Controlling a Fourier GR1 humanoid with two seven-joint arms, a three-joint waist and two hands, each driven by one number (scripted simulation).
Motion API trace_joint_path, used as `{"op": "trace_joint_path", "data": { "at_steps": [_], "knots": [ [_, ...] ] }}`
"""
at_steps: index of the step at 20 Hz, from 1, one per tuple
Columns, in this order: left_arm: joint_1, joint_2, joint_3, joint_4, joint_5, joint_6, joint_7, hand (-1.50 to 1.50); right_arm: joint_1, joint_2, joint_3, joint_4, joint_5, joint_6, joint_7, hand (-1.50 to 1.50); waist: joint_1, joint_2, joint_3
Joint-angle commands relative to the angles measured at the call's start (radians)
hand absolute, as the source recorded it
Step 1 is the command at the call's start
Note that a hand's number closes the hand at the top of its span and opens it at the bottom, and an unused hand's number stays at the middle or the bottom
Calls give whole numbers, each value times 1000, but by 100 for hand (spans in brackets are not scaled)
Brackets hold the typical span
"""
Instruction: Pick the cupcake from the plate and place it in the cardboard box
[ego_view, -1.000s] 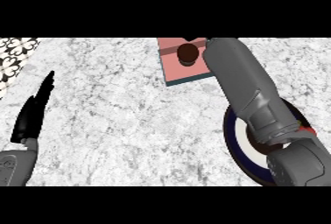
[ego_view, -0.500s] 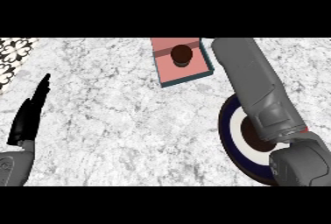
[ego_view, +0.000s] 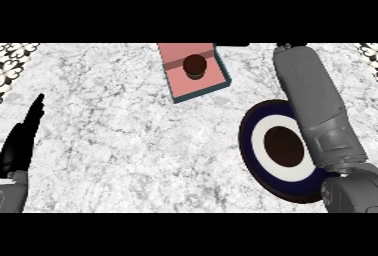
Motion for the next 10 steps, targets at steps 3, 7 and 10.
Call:
{"op": "trace_joint_path", "data": {
  "at_steps": [3, 7, 10],
  "knots": [
    [-5, -14, 21, 40, -26, 41, -4, 0, 191, 0, 54, -188, -37, 119, -11, -150, -52, -17, -1],
    [80, -35, 7, -45, -25, 37, 8, 0, 267, -79, 108, -356, -34, 284, 121, -150, -53, -22, -1],
    [57, -14, 37, 24, -2, 5, -66, 0, 358, -136, 118, -452, -71, 411, 131, -150, -47, -15, -1]
  ]
}}
